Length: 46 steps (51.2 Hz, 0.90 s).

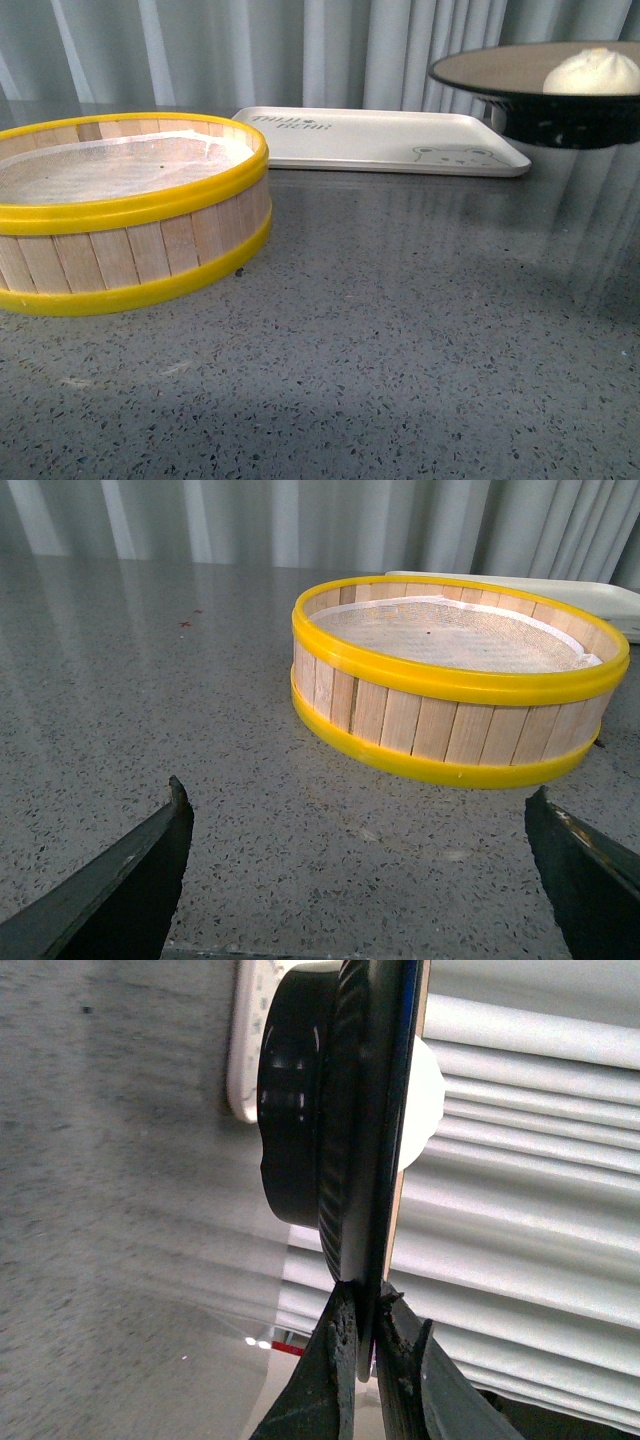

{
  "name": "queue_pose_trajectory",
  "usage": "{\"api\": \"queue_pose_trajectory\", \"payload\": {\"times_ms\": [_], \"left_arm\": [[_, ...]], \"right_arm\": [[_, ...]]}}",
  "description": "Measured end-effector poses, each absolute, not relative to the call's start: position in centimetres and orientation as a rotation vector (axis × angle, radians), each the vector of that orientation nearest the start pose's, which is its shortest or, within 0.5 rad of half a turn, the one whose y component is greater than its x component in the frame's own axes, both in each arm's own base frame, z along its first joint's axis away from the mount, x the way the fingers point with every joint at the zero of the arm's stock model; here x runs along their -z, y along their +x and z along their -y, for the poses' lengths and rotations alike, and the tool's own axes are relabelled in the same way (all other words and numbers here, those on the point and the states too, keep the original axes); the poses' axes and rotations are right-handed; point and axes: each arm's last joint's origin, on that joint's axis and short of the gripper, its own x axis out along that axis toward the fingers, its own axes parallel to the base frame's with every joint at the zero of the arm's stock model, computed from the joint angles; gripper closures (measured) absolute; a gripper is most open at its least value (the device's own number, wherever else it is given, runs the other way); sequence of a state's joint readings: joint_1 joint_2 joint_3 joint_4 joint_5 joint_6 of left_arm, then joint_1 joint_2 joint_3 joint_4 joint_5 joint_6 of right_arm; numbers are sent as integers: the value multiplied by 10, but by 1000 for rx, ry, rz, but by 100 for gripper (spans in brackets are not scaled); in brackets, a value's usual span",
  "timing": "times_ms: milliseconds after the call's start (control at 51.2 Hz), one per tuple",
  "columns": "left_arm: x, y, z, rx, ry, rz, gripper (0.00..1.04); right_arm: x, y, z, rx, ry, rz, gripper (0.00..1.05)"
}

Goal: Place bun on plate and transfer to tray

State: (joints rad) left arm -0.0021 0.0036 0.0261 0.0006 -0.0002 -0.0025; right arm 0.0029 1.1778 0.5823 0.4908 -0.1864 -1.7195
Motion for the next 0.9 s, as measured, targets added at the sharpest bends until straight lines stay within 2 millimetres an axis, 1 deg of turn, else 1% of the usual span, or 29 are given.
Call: {"api": "queue_pose_trajectory", "payload": {"times_ms": [137,273,468,527,663,898], "left_arm": [[-172,96,0,2,-3,23,7],[-172,96,0,2,-3,23,7],[-172,96,0,2,-3,23,7],[-172,96,0,2,-3,23,7],[-172,96,0,2,-3,23,7],[-172,96,0,2,-3,23,7]], "right_arm": [[-258,269,-5,-199,-1674,132,102],[-264,295,-2,-184,-1637,161,102],[-267,319,2,-196,-1614,172,102],[-267,324,3,-212,-1608,172,102],[-264,346,3,-249,-1601,179,102],[-257,371,1,-276,-1608,169,102]]}}
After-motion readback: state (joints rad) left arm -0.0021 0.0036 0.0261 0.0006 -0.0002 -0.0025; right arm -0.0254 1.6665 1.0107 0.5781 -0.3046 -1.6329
